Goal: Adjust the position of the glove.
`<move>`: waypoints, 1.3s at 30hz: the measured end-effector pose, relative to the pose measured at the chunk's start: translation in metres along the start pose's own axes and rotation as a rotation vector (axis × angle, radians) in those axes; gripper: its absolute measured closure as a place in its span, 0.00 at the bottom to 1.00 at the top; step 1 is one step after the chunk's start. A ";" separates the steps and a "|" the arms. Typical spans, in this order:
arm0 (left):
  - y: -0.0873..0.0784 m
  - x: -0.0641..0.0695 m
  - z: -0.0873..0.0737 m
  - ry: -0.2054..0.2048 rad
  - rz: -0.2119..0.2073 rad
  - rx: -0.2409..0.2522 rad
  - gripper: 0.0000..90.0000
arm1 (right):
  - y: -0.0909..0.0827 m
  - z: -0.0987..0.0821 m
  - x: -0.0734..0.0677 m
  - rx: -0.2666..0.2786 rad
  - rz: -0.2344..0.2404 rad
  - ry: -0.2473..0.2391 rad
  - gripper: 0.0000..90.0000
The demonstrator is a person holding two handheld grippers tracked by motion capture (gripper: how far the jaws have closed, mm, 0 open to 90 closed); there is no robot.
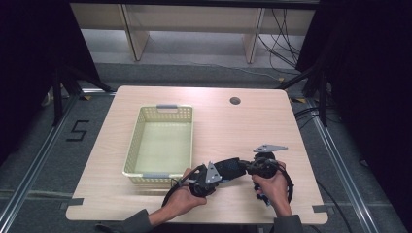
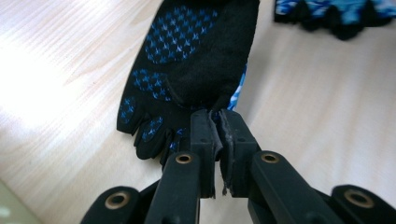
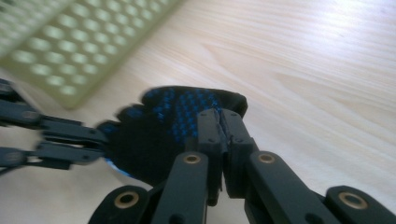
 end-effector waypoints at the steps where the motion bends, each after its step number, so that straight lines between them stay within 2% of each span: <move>1: -0.003 0.002 0.000 -0.004 -0.024 0.018 0.93 | -0.005 -0.002 -0.004 0.007 0.009 0.009 0.99; 2: -0.008 0.005 -0.002 -0.009 -0.022 0.016 0.93 | -0.008 -0.003 -0.007 0.014 0.012 -0.011 0.99; 3: -0.010 0.007 -0.003 0.007 -0.025 0.026 0.93 | -0.010 -0.007 -0.012 0.015 0.025 -0.014 0.99; 4: -0.014 0.010 -0.005 -0.001 -0.040 0.041 0.93 | -0.012 -0.011 -0.015 0.009 0.016 -0.003 0.99; 5: -0.018 0.011 -0.008 0.023 -0.036 0.028 0.93 | -0.014 -0.015 -0.020 0.016 0.023 -0.005 0.99; 6: -0.020 0.013 -0.011 0.021 -0.048 0.029 0.93 | -0.016 -0.020 -0.024 0.002 0.033 0.002 0.99; 7: -0.023 0.015 -0.014 0.026 -0.052 0.031 0.94 | -0.018 -0.023 -0.024 0.012 0.032 -0.021 0.99; 8: -0.025 0.017 -0.017 0.017 -0.058 0.032 0.94 | -0.020 -0.028 -0.031 0.009 0.046 0.012 0.99; 9: -0.025 0.021 -0.019 0.010 -0.066 0.034 0.94 | -0.021 -0.031 -0.032 0.017 0.051 -0.014 0.99; 10: -0.026 0.022 -0.022 0.030 -0.068 0.019 0.94 | -0.021 -0.035 -0.035 0.009 0.053 -0.027 0.99; 11: -0.026 0.026 -0.024 0.028 -0.079 0.029 0.94 | -0.022 -0.039 -0.039 -0.009 0.060 -0.025 0.99; 12: -0.026 0.028 -0.026 0.034 -0.082 0.021 0.94 | -0.023 -0.042 -0.041 -0.005 0.051 -0.034 0.99; 13: -0.026 0.030 -0.027 0.030 -0.092 0.024 0.94 | -0.022 -0.047 -0.045 -0.015 0.055 -0.002 0.99; 14: -0.025 0.032 -0.029 0.028 -0.098 0.027 0.94 | -0.021 -0.049 -0.042 -0.020 0.058 -0.031 0.99; 15: -0.024 0.032 -0.030 0.034 -0.096 0.022 0.94 | -0.021 -0.051 -0.039 -0.022 0.028 -0.036 0.98; 16: -0.023 0.034 -0.030 0.028 -0.102 0.030 0.94 | -0.020 -0.053 -0.038 -0.029 0.040 -0.030 0.98; 17: -0.022 0.034 -0.031 0.038 -0.108 0.022 0.94 | -0.019 -0.055 -0.037 -0.035 0.029 -0.019 0.98; 18: -0.021 0.034 -0.031 0.033 -0.099 0.018 0.94 | -0.018 -0.057 -0.037 -0.039 0.037 -0.014 0.98; 19: -0.021 0.035 -0.031 0.028 -0.102 0.026 0.93 | -0.018 -0.059 -0.036 -0.050 0.022 -0.016 0.98; 20: -0.021 0.036 -0.031 0.035 -0.115 0.014 0.93 | -0.017 -0.060 -0.034 -0.057 0.009 -0.025 0.98; 23: -0.019 0.035 -0.032 0.037 -0.106 0.012 0.92 | -0.014 -0.064 -0.030 -0.077 -0.015 -0.025 0.97; 25: -0.019 0.036 -0.032 0.046 -0.109 0.014 0.91 | -0.010 -0.066 -0.027 -0.062 -0.022 -0.012 0.95; 26: -0.018 0.037 -0.032 0.032 -0.110 0.026 0.90 | -0.011 -0.068 -0.025 -0.097 -0.031 -0.009 0.94; 27: -0.018 0.038 -0.032 0.035 -0.117 0.019 0.89 | -0.009 -0.068 -0.024 -0.069 -0.033 -0.008 0.93; 30: -0.017 0.039 -0.032 0.026 -0.121 0.023 0.85 | -0.010 -0.068 -0.020 -0.087 -0.047 -0.010 0.91; 31: -0.017 0.039 -0.032 0.024 -0.124 0.024 0.84 | -0.006 -0.066 -0.021 -0.032 -0.035 -0.009 0.90; 32: -0.018 0.038 -0.032 0.027 -0.121 0.021 0.81 | -0.009 -0.068 -0.021 -0.082 -0.010 0.005 0.87; 33: -0.019 0.039 -0.031 0.019 -0.120 0.030 0.78 | -0.011 -0.066 -0.019 -0.066 -0.033 -0.011 0.83; 34: -0.021 0.038 -0.032 0.029 -0.120 0.024 0.76 | -0.013 -0.063 -0.019 -0.049 -0.028 0.000 0.80; 35: -0.021 0.039 -0.031 0.021 -0.125 0.040 0.73 | -0.017 -0.062 -0.018 -0.052 -0.036 0.027 0.77; 36: -0.023 0.039 -0.031 0.003 -0.126 0.046 0.70 | -0.020 -0.057 -0.016 -0.012 -0.034 0.007 0.74; 37: -0.025 0.038 -0.031 0.005 -0.125 0.047 0.66 | -0.026 -0.056 -0.017 -0.017 -0.047 0.041 0.73; 38: -0.027 0.038 -0.030 -0.008 -0.127 0.057 0.64 | -0.032 -0.051 -0.011 0.011 -0.066 -0.006 0.71; 39: -0.029 0.037 -0.030 -0.005 -0.130 0.064 0.63 | -0.037 -0.048 -0.007 0.024 -0.074 -0.010 0.70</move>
Point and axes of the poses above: each handheld gripper's, and its own axes: y roughly forward along the jaws, z roughly out of its top, x roughly to its right, the point moved 7 cm from there along y, roughly forward along the jaws, and after that the axes turned 9 degrees about y, right-handed, at the moved point
